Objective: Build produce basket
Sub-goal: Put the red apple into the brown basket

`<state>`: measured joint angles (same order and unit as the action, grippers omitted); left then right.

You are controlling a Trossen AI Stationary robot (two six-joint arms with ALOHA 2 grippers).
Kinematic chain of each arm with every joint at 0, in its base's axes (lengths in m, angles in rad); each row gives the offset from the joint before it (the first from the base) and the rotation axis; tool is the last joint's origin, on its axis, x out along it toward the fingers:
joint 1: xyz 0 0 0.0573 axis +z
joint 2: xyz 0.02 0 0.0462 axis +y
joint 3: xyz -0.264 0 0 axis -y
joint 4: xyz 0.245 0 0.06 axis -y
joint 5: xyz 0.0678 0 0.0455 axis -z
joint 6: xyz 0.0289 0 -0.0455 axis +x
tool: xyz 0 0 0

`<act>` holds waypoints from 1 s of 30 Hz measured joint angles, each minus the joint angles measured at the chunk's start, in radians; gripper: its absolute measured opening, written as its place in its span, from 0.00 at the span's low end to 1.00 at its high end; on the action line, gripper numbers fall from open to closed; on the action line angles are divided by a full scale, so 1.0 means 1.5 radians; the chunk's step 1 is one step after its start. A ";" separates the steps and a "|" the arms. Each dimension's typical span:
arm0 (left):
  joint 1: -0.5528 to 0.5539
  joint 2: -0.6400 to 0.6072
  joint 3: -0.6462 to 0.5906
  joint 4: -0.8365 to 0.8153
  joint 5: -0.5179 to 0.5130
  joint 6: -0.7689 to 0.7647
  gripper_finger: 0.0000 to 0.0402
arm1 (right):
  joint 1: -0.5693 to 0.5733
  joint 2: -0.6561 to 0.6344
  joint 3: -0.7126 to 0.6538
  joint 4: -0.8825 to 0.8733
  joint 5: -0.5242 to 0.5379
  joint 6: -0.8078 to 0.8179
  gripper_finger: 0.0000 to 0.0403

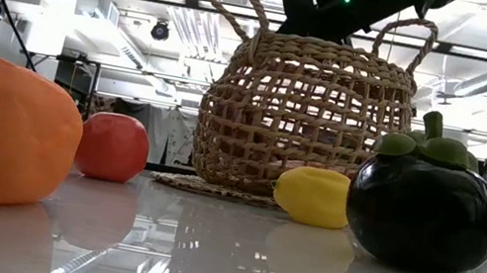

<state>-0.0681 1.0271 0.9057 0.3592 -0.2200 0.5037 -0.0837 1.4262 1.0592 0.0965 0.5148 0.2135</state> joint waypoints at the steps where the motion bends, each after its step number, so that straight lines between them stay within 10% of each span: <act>1: 0.000 0.000 -0.001 0.000 0.000 0.000 0.26 | 0.000 -0.004 0.000 -0.003 0.000 -0.003 0.44; 16: 0.000 0.000 -0.015 0.000 0.000 -0.084 0.26 | 0.039 -0.174 0.000 -0.140 -0.069 -0.054 0.45; 30: 0.000 -0.001 -0.027 -0.072 -0.029 -0.268 0.26 | 0.229 -0.308 -0.077 -0.187 -0.137 -0.170 0.40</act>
<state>-0.0682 1.0257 0.8653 0.2514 -0.2627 0.1024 0.2594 0.9637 0.9441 -0.1837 0.3089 -0.0408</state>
